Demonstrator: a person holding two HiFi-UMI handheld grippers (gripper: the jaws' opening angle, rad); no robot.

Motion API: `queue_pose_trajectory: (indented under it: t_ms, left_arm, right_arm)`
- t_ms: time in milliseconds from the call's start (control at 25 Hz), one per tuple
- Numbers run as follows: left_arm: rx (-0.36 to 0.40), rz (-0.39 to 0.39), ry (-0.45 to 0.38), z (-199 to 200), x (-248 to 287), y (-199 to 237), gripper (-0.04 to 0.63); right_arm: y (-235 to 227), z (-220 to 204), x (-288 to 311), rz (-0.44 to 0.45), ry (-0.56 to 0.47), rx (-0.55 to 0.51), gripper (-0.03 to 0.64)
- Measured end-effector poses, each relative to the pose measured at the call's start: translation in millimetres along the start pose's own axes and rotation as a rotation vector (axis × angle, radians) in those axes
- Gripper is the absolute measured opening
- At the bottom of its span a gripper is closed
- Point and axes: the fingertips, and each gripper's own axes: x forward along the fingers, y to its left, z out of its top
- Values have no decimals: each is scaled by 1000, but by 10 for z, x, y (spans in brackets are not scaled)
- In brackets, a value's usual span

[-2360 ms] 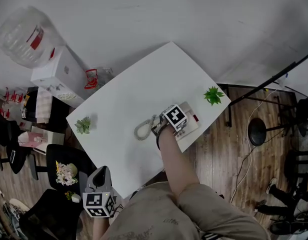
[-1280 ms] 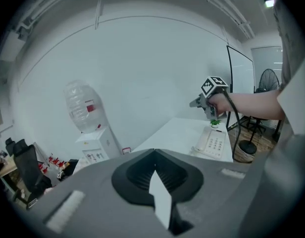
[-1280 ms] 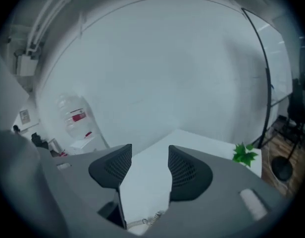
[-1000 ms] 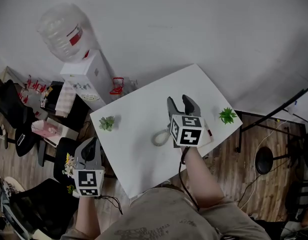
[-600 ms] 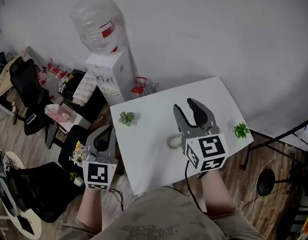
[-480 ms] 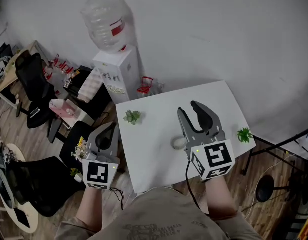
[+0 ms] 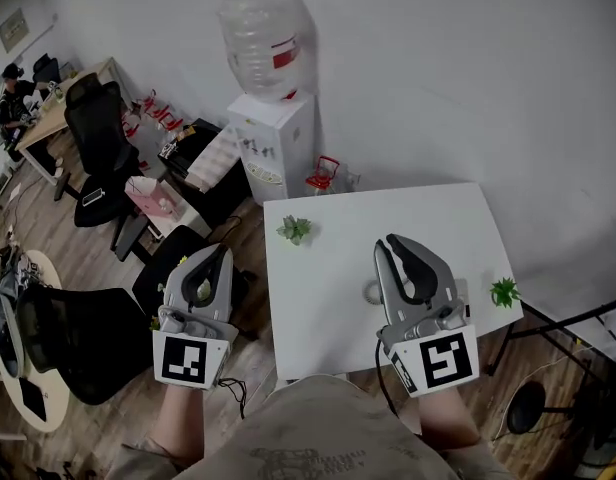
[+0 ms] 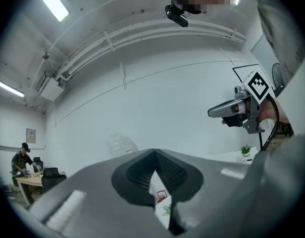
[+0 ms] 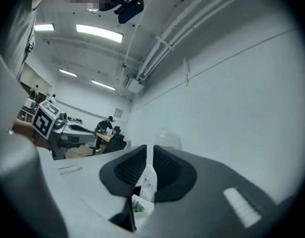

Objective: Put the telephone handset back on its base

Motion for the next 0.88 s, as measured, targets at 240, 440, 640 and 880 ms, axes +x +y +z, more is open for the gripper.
queue_pose_trajectory:
  t_ms: [240, 440, 640, 880]
  left_arm:
    - [-4, 30, 52, -180, -293, 20, 3]
    - [-7, 39, 123, -425, -485, -32, 3]
    - [-11, 26, 214, -746, -630, -125, 3]
    - [-51, 14, 252, -897, -700, -209, 3]
  right_arm:
    - [299, -181, -52, 64, 29, 32, 47]
    - [494, -491, -89, 120, 110, 84, 35]
    - [650, -774, -123, 177, 188, 120, 28]
    - [775, -1021, -212, 225, 261, 138, 28]
